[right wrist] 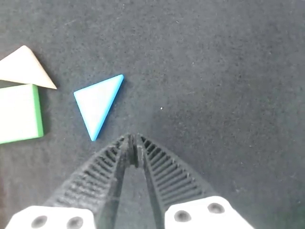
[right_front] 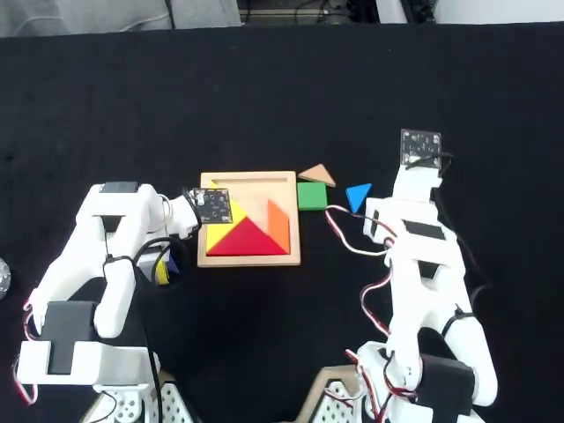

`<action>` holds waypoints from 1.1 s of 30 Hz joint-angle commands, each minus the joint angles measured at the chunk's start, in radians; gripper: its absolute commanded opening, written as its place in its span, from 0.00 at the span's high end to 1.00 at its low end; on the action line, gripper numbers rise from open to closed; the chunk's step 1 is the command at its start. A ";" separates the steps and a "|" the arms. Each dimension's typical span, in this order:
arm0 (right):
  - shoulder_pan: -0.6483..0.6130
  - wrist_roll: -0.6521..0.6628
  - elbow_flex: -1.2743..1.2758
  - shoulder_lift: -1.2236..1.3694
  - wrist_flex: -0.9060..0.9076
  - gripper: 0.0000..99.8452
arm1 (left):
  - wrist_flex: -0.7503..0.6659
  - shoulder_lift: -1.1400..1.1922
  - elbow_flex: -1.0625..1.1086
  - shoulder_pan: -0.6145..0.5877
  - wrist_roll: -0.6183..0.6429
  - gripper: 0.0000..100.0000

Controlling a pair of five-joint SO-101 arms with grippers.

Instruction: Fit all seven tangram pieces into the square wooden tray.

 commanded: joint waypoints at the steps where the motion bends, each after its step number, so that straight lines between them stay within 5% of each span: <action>1: -0.017 0.011 -0.007 -0.035 -0.018 0.99 | -0.006 -0.003 -0.004 0.008 -0.261 0.69; 8: -0.017 0.011 -0.007 -0.035 -0.018 0.99 | -0.002 -0.003 -0.002 0.002 -0.278 0.86; 14: -0.017 0.011 -0.007 -0.035 -0.018 0.99 | 0.000 -0.014 -0.008 0.008 -0.269 0.89; 18: -0.017 0.011 -0.007 -0.035 -0.017 0.99 | 0.041 -0.052 -0.088 0.058 -0.124 0.89; 24: -0.017 0.011 -0.008 -0.036 -0.014 0.99 | 0.341 -0.161 -0.423 0.211 0.009 0.89; 33: -0.014 0.011 -0.007 -0.038 -0.012 0.99 | 0.345 0.060 -0.780 0.430 0.227 0.89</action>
